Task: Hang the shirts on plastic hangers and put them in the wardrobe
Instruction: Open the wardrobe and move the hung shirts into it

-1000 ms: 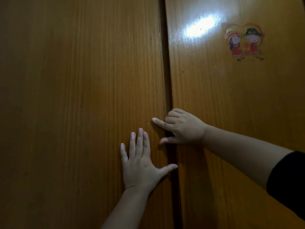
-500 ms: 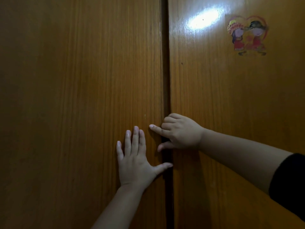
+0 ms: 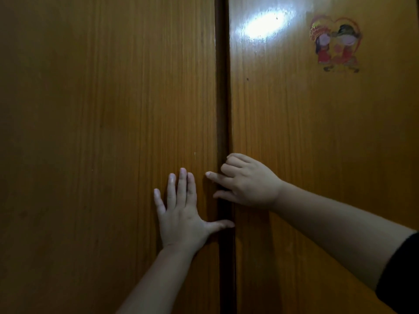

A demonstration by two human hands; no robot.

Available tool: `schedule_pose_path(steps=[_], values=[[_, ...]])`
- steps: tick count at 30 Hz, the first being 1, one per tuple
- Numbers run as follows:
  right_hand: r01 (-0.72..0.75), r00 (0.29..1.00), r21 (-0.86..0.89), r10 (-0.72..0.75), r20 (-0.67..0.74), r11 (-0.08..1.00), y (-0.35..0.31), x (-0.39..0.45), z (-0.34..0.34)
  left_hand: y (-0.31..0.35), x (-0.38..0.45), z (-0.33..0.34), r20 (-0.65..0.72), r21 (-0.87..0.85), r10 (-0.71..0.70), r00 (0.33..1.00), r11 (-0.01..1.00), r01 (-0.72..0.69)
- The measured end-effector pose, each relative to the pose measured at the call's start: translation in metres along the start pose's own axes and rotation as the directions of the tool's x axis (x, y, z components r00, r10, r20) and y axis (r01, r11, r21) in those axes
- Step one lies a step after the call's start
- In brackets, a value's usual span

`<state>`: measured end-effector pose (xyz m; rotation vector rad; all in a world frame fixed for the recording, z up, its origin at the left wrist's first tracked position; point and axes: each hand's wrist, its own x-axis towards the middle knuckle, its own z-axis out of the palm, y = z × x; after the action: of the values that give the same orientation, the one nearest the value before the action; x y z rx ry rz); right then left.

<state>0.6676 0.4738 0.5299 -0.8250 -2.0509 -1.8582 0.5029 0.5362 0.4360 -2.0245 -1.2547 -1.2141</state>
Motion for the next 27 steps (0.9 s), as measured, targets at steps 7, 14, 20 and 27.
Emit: schedule_pose_path(steps=[7,14,20,27], values=[[-0.172,0.982,0.004,0.172,-0.076,0.985,-0.02,-0.008,-0.03,0.011,-0.005,-0.028,0.14,-0.092,-0.024,0.99,0.995,0.038],[-0.278,0.954,0.047,0.281,-0.101,0.96,-0.033,-0.026,-0.073,0.032,-0.027,-0.046,0.167,-0.197,0.157,0.973,0.973,-0.123],[-0.254,0.963,0.027,0.255,-0.09,0.967,-0.03,-0.039,-0.118,0.053,-0.043,-0.075,0.16,-0.258,0.245,0.956,0.945,-0.199],[-0.243,0.963,0.009,0.242,-0.12,0.97,-0.025,-0.063,-0.172,0.086,-0.063,-0.095,0.054,-0.428,0.332,0.942,0.86,-0.279]])
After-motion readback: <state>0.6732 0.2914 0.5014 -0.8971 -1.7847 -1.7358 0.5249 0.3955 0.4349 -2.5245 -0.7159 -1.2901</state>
